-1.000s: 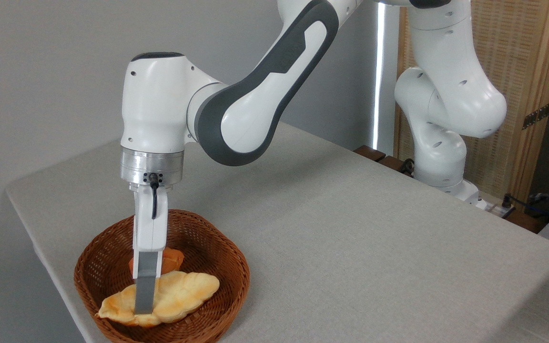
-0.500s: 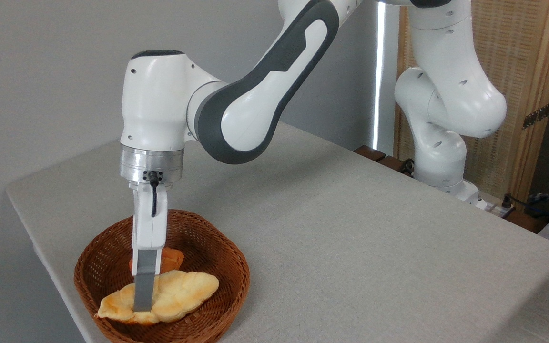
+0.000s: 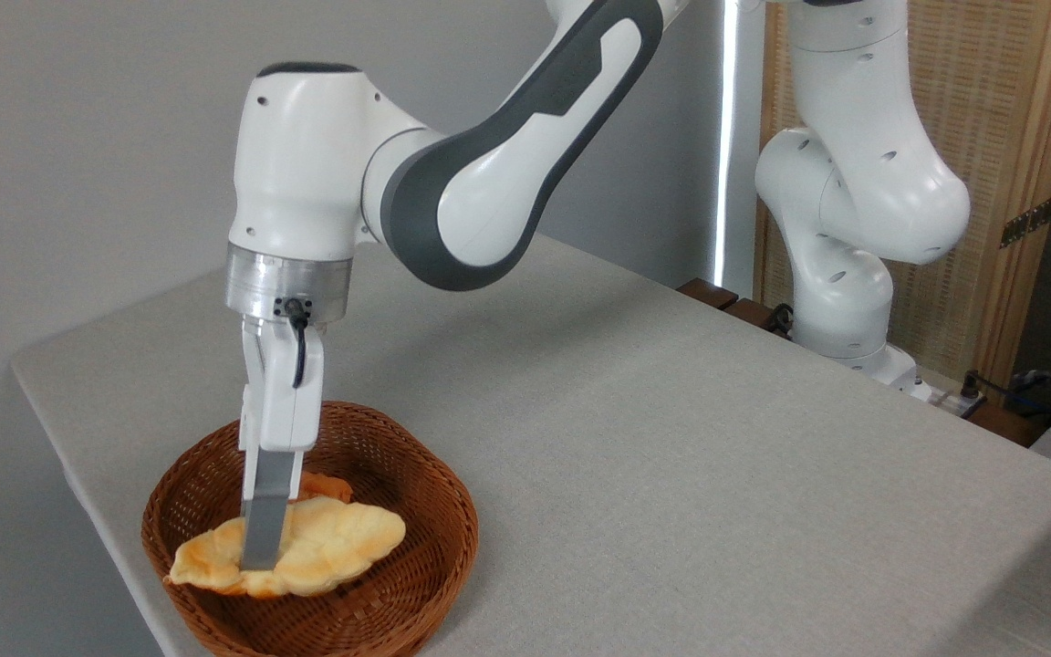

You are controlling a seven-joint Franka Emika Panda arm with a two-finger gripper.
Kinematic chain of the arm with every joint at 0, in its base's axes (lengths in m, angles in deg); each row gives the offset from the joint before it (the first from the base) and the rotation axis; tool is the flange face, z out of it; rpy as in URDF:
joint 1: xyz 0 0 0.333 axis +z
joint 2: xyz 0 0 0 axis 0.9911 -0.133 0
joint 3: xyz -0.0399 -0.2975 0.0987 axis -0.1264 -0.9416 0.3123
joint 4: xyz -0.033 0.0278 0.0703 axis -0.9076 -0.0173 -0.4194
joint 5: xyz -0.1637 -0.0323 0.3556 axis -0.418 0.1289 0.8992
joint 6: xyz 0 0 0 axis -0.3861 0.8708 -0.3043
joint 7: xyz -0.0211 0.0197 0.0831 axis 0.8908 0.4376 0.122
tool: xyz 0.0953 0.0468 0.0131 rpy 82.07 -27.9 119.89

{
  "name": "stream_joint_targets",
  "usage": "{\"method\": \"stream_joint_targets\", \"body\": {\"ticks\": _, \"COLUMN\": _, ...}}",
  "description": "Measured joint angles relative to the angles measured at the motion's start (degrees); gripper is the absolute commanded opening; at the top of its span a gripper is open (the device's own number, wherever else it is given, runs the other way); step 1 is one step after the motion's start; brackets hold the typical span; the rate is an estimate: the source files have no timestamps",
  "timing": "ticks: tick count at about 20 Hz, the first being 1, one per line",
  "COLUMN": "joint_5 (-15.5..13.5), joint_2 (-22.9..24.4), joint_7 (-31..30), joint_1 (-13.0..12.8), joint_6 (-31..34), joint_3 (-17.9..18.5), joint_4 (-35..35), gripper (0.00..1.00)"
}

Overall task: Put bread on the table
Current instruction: 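Lift the bread roll out of the basket and carry it beside the basket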

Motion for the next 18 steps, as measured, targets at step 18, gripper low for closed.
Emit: {"method": "stream_joint_targets", "body": {"ticks": 18, "joint_5": -10.15, "joint_2": 13.24, "joint_7": -0.02, "joint_1": -0.06, "joint_6": 27.51, "joint_3": -0.02, "joint_4": 0.0, "gripper": 0.14}}
